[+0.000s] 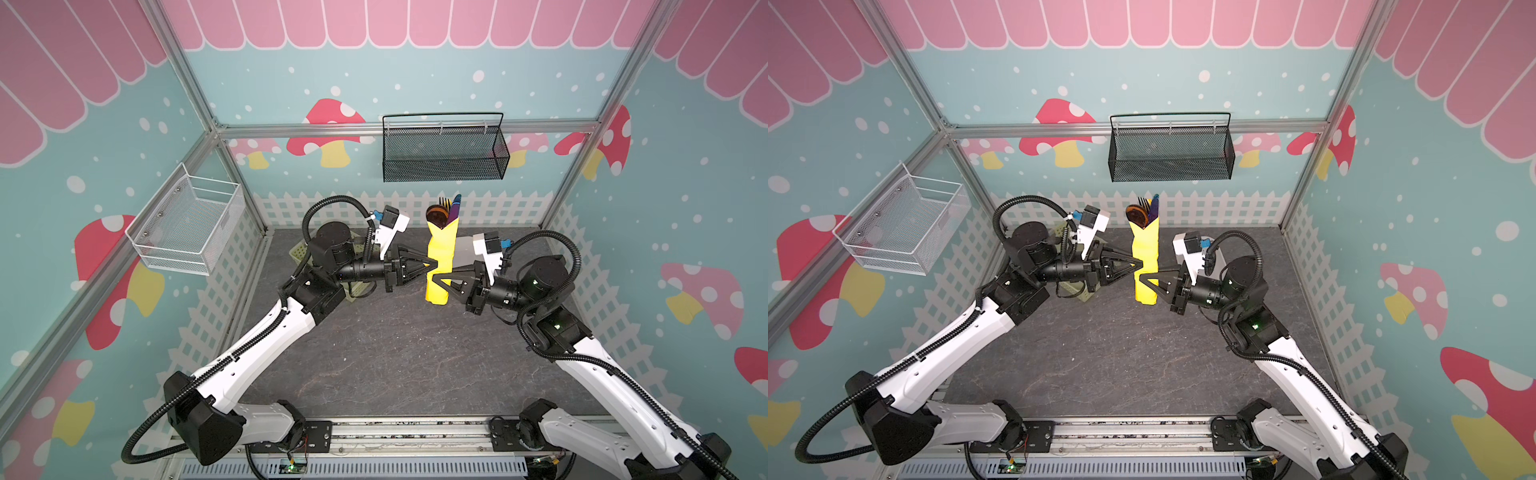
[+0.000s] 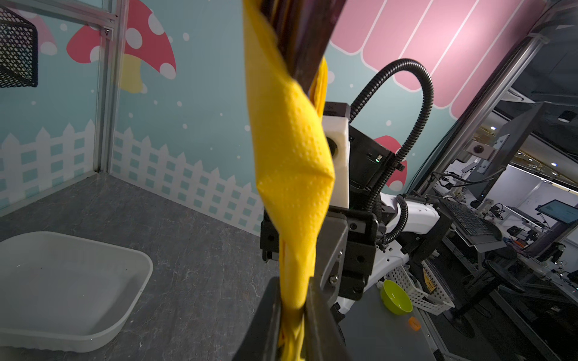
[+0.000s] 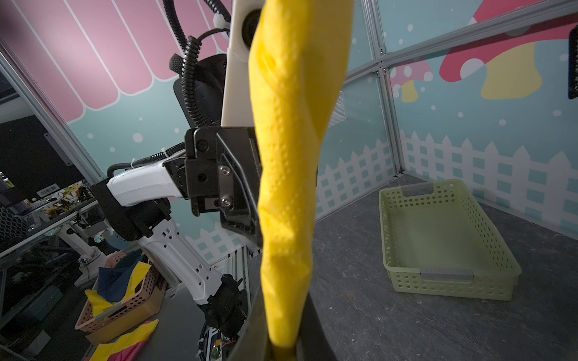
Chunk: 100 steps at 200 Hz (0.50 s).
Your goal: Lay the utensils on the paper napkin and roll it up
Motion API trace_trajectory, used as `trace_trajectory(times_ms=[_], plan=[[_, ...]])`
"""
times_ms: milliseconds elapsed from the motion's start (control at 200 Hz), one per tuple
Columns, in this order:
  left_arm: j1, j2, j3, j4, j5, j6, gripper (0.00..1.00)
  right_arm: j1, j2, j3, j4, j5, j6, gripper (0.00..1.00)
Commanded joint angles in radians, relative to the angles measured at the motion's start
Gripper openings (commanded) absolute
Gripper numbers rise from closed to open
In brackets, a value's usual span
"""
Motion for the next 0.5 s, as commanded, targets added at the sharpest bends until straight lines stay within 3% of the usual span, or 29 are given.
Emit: trace_trajectory(times_ms=[0, 275, 495], plan=[[0.004, -0.011, 0.024, -0.058, 0.03, 0.039, 0.16, 0.004, -0.026, 0.021, 0.048, 0.011, -0.02, 0.0], [0.006, -0.02, 0.029, -0.09, 0.021, 0.072, 0.12, 0.004, -0.022, 0.02, 0.045, 0.0, -0.02, 0.0], [0.006, -0.016, 0.034, -0.08, 0.025, 0.069, 0.0, 0.004, -0.016, 0.017, 0.042, -0.005, -0.02, 0.0]])
